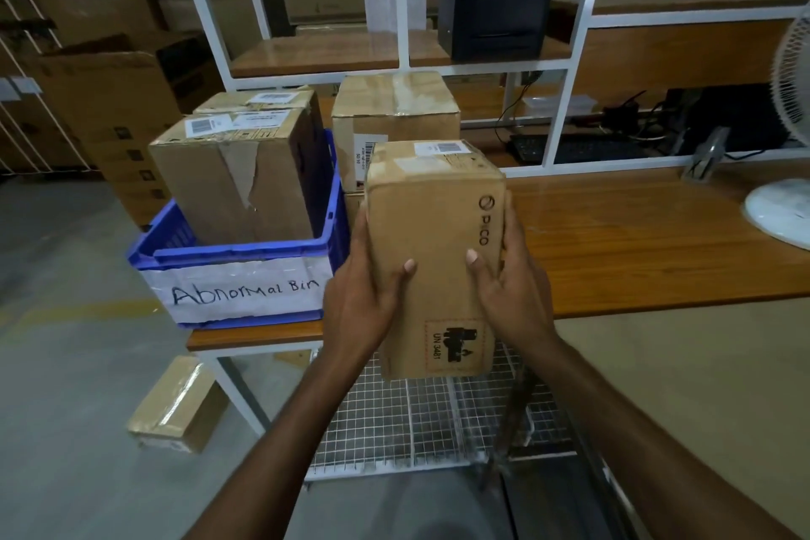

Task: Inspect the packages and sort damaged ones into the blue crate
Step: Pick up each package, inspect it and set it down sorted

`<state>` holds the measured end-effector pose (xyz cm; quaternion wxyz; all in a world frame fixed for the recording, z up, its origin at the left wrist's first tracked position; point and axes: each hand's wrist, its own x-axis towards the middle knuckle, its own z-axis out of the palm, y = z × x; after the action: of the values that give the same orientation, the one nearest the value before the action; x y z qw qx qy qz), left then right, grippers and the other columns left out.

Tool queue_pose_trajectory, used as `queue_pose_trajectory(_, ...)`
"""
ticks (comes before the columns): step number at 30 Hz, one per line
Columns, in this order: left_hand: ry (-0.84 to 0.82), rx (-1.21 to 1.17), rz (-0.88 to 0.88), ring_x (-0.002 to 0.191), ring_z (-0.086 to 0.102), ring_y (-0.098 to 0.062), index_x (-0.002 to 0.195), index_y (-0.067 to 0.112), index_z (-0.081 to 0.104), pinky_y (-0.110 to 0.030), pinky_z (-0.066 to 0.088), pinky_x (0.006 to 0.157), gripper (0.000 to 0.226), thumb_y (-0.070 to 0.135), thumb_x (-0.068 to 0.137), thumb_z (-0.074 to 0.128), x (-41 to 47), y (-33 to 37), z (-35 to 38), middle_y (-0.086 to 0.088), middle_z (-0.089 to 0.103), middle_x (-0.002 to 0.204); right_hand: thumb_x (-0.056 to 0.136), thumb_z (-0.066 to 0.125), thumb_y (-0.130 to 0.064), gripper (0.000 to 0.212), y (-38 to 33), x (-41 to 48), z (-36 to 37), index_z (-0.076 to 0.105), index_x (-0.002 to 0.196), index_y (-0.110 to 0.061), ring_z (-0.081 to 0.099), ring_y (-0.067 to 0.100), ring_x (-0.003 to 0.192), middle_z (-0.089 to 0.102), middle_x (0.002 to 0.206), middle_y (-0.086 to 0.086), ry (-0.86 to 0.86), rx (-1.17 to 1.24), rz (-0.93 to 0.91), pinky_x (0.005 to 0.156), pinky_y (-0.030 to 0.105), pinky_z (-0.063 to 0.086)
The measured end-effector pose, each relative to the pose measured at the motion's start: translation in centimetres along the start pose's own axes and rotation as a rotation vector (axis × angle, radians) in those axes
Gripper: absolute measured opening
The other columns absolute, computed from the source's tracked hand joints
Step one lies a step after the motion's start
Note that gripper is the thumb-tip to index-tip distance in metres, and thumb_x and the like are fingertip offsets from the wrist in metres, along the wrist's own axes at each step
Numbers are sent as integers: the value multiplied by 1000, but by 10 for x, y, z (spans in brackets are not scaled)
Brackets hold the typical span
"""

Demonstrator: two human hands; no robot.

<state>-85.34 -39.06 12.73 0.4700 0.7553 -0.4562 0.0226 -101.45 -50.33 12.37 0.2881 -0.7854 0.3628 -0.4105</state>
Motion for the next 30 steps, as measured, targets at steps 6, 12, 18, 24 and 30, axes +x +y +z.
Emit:
queue_pose_trajectory(6, 101, 69, -20, 108, 68, -21, 162, 39, 18, -39, 56, 87, 78, 59, 98, 58, 34, 26, -20, 0, 67, 132, 103, 56, -43, 73, -24, 36, -20, 11, 160, -49, 64, 11, 116, 54, 149, -12, -36, -6, -44, 90, 45, 59)
queue_pose_trajectory(12, -226, 46, -49, 139, 47, -25, 161, 34, 27, -45, 43, 108, 73, 28, 96, 59, 51, 18, -7, 1, 39, 162, 102, 60, -40, 68, -4, 55, -6, 21, 158, -46, 55, 17, 131, 38, 162, -8, -179, -97, -5, 99, 48, 54)
queue_pose_trajectory(18, -231, 70, 60, 144, 36, -11, 145, 24, 56, -39, 40, 108, 40, 33, 106, 52, 62, 4, 14, 2, 22, 169, 106, 54, -35, 37, 0, 62, 7, 57, 142, -30, 35, 18, 144, 19, 169, -8, -172, -231, -105, 104, 37, 46)
queue_pose_trajectory(24, -303, 414, 182, 147, 35, -22, 142, 33, 59, -66, 27, 116, 40, 46, 106, 46, 66, 0, 10, 6, 50, 152, 109, 43, -35, 44, -21, 52, 8, 50, 152, -27, 32, 16, 149, 42, 162, -5, -312, -492, -146, 120, 46, 32)
queue_pose_trajectory(30, -485, 500, 123, 158, 13, -21, 159, 31, 35, -62, 19, 123, 55, 50, 108, 35, 66, 4, 8, 7, 25, 169, 110, 39, -41, 51, -24, 59, 11, 37, 160, -28, 14, 17, 158, 25, 170, -5, -403, -501, -106, 125, 48, 23)
